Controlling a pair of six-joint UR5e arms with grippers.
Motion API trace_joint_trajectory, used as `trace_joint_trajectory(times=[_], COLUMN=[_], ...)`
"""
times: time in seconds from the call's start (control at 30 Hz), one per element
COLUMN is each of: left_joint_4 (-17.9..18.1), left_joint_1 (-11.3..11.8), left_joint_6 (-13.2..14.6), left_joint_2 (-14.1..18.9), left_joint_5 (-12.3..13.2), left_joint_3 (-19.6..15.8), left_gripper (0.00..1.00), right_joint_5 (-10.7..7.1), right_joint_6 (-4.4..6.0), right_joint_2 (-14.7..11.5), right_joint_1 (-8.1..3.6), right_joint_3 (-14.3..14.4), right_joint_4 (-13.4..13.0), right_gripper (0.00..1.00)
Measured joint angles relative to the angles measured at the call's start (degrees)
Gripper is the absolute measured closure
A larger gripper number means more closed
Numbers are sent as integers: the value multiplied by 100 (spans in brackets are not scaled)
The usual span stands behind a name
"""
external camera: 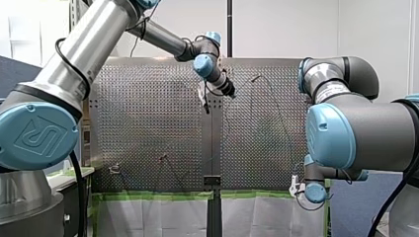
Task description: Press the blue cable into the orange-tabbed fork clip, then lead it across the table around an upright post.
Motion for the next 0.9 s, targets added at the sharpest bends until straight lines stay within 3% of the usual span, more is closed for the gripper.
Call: trace_joint_trajectory(times=[0.23, 0.4, 0.7, 0.9], left_joint_4=[140, 247, 407, 359], left_joint_1=[-20, -79, -157, -163], left_joint_6=[316, 499, 516, 534], left_joint_2=[356, 560, 594, 594], left_joint_5=[33, 260, 625, 581], left_joint_3=[137, 302, 357, 358], left_gripper=[0, 0, 0, 0], right_joint_5=[0, 0, 0, 0], right_joint_6=[-4, -8, -5, -22], right_joint_2=[2, 1, 0, 0], right_joint_1=[10, 20, 34, 41], right_joint_3=[-4, -4, -9, -38], right_joint_4=[4, 13, 22, 68], right_gripper=[100, 100, 100, 100])
